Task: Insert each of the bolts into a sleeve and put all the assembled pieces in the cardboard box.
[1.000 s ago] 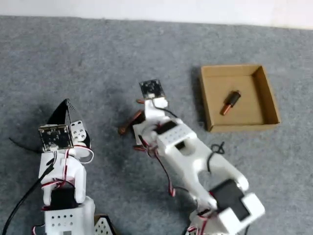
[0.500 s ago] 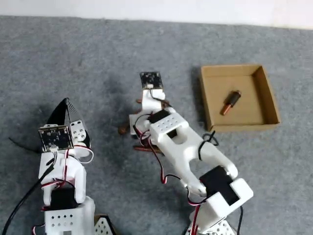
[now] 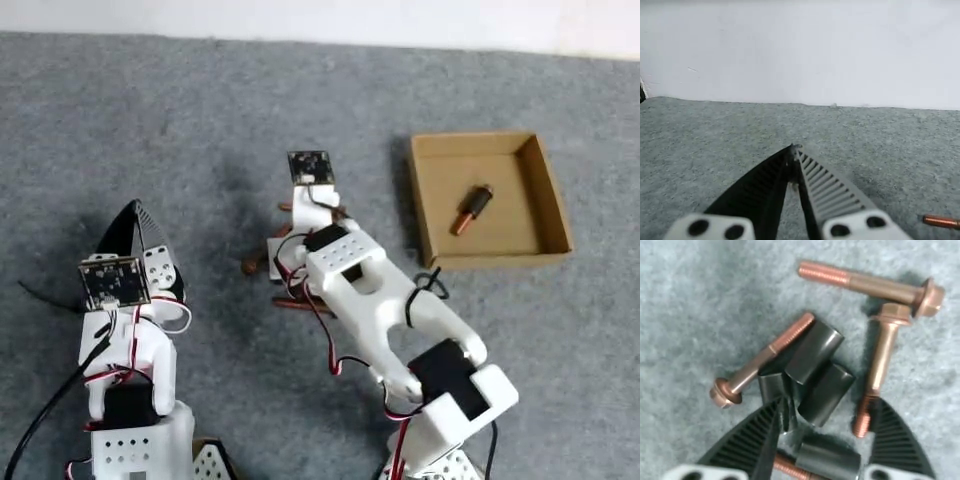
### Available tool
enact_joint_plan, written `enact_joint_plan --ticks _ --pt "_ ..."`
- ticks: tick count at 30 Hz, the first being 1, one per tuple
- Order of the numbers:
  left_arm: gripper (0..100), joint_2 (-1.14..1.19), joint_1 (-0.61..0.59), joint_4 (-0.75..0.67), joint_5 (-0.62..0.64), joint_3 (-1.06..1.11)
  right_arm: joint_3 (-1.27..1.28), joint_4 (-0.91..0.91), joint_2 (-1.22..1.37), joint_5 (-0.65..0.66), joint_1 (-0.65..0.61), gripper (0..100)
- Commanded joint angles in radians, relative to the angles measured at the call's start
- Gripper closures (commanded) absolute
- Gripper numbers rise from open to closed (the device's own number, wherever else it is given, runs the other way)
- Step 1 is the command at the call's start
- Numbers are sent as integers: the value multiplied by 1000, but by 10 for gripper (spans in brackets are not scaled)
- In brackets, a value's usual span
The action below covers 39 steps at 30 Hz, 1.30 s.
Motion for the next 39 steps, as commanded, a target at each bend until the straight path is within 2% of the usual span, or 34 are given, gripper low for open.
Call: enact_joint_plan --ticks 1,16,23,27,31,39 --pt "992 -4 15 -26 8 4 -45 8 -67 -9 -4 846" --pt "992 -4 15 -26 8 4 -44 4 -64 -11 -22 850" --pt "992 -4 15 -26 8 4 -45 8 -10 -12 21 850" --pt "992 -4 15 -26 8 4 -73 18 50 -77 54 850" --pt "992 -4 15 -26 8 4 -143 101 85 -78 54 850" --pt "992 -4 15 -26 8 4 -165 110 148 -78 91 850"
